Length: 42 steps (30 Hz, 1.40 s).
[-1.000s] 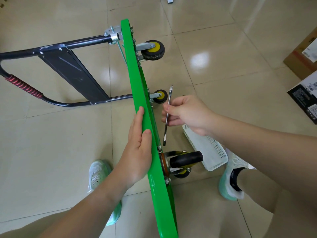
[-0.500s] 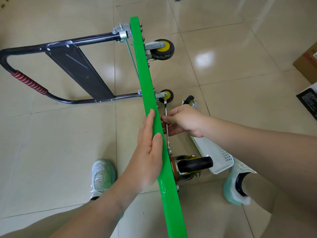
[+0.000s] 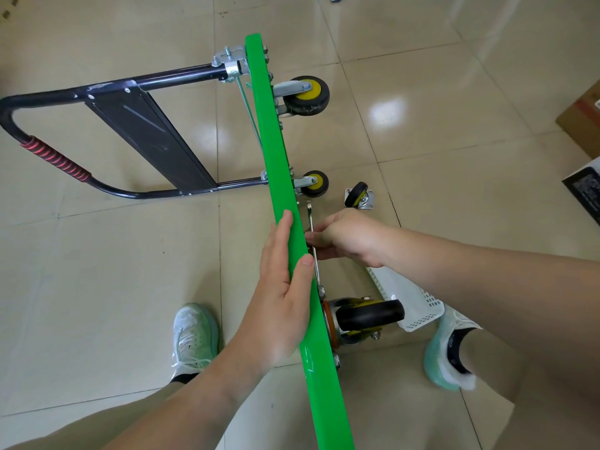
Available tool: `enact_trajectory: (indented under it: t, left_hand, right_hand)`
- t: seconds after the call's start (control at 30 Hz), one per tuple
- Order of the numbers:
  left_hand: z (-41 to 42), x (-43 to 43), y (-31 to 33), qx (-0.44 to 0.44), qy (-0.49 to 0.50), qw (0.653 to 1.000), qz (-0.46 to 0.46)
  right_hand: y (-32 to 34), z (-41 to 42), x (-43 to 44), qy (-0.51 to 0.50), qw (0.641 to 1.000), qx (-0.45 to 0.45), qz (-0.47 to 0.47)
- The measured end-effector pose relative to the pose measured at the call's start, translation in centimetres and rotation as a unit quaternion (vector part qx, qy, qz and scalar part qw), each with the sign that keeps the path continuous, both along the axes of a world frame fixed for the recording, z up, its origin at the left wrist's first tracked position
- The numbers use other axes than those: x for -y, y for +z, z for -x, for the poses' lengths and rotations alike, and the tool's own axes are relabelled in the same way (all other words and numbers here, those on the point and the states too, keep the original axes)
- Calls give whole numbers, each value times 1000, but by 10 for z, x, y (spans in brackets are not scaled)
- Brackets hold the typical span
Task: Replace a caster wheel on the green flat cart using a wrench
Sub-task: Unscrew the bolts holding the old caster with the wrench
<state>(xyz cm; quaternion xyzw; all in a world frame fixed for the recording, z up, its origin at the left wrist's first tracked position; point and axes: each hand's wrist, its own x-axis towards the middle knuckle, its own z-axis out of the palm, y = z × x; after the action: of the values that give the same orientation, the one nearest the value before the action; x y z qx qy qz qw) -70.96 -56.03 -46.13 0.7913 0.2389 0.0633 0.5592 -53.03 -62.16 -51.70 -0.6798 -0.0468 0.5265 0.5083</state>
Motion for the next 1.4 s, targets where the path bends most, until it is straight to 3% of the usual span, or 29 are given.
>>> enact_trajectory:
  t: [0.43, 0.8, 1.4]
  left_hand:
    - [-1, 0, 4, -31, -1, 1000, -2]
    - [-5, 4, 9, -39, 3, 999, -13]
    - [-7, 5, 11, -43, 10, 999, -15]
  right_hand:
    - [14, 7, -3, 36, 993, 116, 5]
    - [13, 10, 5, -23, 997, 76, -10]
    - [26, 31, 21, -44, 980, 174, -83]
